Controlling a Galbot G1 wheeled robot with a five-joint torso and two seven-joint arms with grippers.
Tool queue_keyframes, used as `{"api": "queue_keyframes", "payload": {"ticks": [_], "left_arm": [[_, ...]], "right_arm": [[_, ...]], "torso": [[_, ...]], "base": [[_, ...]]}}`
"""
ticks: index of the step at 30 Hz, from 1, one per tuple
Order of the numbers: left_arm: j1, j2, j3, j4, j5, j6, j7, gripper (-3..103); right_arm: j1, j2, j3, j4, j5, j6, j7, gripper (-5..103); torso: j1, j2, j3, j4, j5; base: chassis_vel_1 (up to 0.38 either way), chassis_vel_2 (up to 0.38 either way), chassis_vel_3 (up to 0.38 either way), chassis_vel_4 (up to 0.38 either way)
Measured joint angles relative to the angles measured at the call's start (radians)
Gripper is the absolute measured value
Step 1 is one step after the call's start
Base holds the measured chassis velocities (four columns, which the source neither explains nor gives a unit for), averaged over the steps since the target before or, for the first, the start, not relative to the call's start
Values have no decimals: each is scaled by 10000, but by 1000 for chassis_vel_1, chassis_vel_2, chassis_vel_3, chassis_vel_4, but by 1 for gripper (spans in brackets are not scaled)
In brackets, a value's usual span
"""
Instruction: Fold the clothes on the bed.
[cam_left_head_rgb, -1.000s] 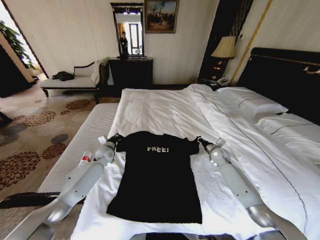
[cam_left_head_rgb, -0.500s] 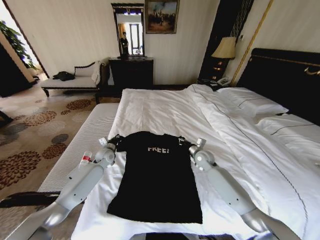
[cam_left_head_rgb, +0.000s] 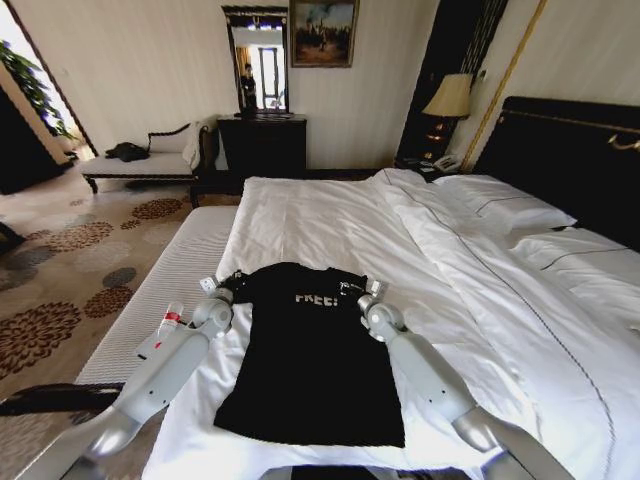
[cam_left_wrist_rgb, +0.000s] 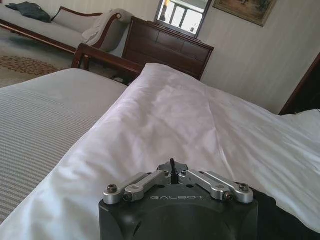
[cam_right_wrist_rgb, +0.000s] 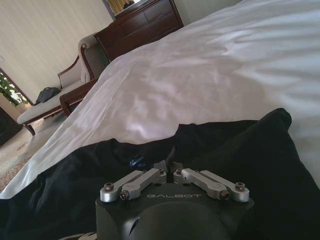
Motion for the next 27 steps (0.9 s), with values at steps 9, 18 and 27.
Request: {"api": "queue_keyframes", "payload": {"ticks": [9, 18, 27], "left_arm": [[83, -19, -17, -10, 39, -6, 13, 1], [44, -98, 69, -100, 95, -16, -9, 1], [24, 49, 425, -1127, -291, 67, -343, 1]], "right_arm": [[-570, -350, -172, 89, -414, 104, -140, 19], [-992, -626, -365, 988, -1092, 538, -367, 51], [-848, -1085, 951, 1333, -204, 802, 93, 78]], "torso": [[0, 0, 0, -6, 1], [-1, 0, 0, -2, 4], [0, 0, -1, 0, 0]], "base": [[0, 0, 0, 0], [0, 0, 0, 0], [0, 0, 0, 0]]}}
